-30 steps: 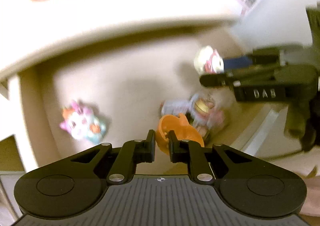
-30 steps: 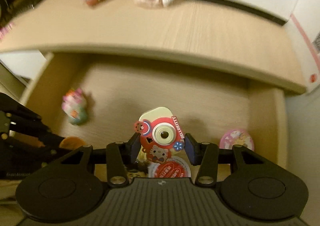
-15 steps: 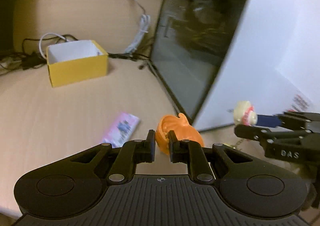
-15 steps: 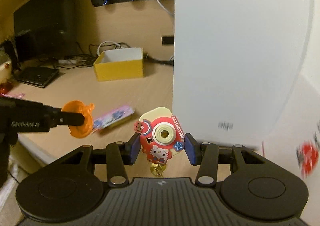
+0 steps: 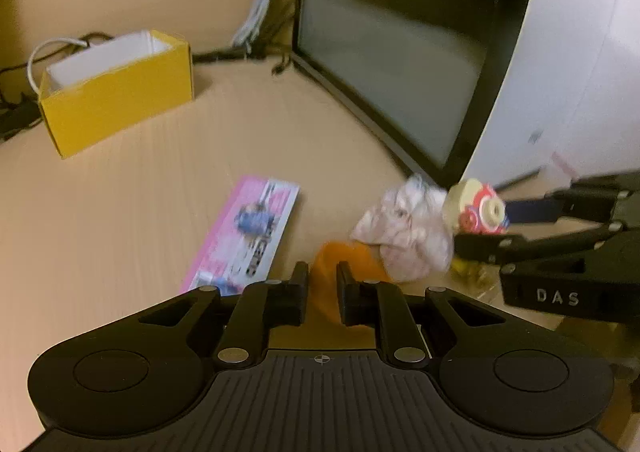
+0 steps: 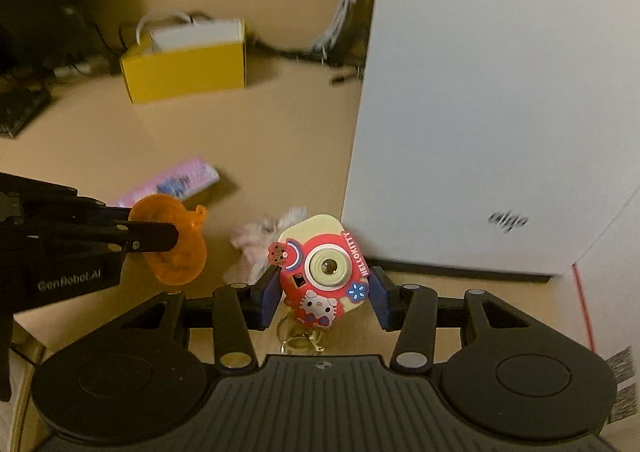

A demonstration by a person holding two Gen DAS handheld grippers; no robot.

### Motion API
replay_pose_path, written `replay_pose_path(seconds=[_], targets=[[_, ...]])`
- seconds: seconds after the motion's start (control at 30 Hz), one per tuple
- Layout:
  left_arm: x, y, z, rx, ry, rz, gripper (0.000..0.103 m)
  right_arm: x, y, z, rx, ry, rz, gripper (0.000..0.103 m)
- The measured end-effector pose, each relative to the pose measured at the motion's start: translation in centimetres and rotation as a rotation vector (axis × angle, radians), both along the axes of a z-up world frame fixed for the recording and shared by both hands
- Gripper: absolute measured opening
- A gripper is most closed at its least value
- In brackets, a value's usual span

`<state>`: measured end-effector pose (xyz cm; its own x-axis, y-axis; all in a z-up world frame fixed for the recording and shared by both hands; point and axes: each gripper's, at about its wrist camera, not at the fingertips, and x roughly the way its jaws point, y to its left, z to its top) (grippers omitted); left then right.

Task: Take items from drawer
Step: 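Carry both toys up onto the desktop and open both tools to release them, then move both tools back down into the open drawer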

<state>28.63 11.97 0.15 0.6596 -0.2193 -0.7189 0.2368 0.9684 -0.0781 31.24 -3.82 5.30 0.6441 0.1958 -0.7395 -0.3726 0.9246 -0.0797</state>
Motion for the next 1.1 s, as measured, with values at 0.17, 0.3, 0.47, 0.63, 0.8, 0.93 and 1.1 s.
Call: replay_pose_path(seconds=[0.17,0.3,0.47,0.63,0.8,0.93,1.1], targets=[[0.6,0.5,-1.0,-0.010,0.013,-0.027,0.021,0.1,1.2,-2.0,-0.035,0.016,-0.009,0.046],[0.6,1.3,-0.9,-0.032,0.015,-0.016,0.021,0.4,1.6,-2.8,-0.039,0.019,-0.018,0.046],[-0.5,2.3,0.9,-0.073,-0.013,0.014,0.020,-0.6,0.9,-1.7,-0.030,-0.007,-0.028,0.055],[-2.7,2.5,3.1,-0.081,-0.050,0.040,0.020,-2.7,-1.1,0.2,0.015,-0.052,-0.041,0.076],[-5.9,1.5,3.9,-0.096,-0.045,0.037,0.020,-5.8,-3.5,1.2,0.031,-0.122,-0.042,0.093],[-8.7,0.3,3.5,-0.084,-0.011,0.028,0.020,-8.5,-5.7,1.2,0.073,-0.169,-0.059,0.102],[-11.3,-1.0,2.3,-0.076,0.065,0.029,0.020,-10.1,-6.8,0.5,0.077,-0.069,0.038,0.103]])
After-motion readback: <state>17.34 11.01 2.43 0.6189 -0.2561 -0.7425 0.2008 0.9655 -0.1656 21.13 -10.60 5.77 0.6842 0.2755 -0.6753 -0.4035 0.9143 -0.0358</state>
